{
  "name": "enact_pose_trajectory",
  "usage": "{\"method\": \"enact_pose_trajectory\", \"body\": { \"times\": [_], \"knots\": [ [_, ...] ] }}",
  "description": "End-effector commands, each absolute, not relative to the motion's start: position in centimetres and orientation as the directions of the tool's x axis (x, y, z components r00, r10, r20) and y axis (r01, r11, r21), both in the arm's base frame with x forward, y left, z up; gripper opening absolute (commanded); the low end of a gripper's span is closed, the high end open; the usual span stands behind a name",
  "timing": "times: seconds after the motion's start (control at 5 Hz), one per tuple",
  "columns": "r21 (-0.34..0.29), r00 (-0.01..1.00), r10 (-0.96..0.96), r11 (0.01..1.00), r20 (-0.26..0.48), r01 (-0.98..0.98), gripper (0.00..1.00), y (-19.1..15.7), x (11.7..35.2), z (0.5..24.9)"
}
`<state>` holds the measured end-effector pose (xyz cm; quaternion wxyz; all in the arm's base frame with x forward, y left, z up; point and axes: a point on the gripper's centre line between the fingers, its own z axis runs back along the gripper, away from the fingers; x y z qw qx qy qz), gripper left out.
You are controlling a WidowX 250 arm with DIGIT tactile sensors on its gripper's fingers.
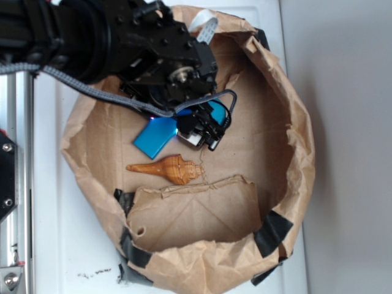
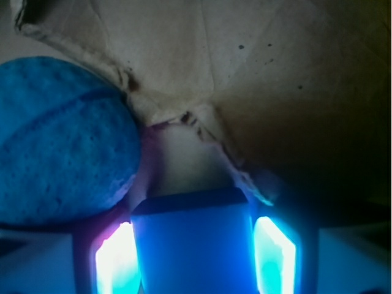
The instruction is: Grab the blue block.
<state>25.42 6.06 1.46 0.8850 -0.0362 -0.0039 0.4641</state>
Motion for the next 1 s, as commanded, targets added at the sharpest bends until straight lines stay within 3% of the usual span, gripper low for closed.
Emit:
{"method": "enact_pose_trajectory", "body": {
  "times": [0.0,0.2,0.4,0.6,0.8],
  "knots": [
    [-0.243,0.633,0.767,0.637,0.104,-0.732,0.00,6.4,25.5,8.7],
    [-0.268,0.577,0.790,0.613,0.207,-0.743,0.00,5.3,25.6,12.0],
    [-0.261,0.612,0.772,0.635,0.172,-0.727,0.00,5.5,26.1,14.4],
    [-0.252,0.632,0.759,0.650,0.158,-0.717,0.00,6.2,26.0,15.0],
    [-0.211,0.619,0.746,0.665,0.247,-0.717,0.00,5.9,25.5,15.2]
  ]
}}
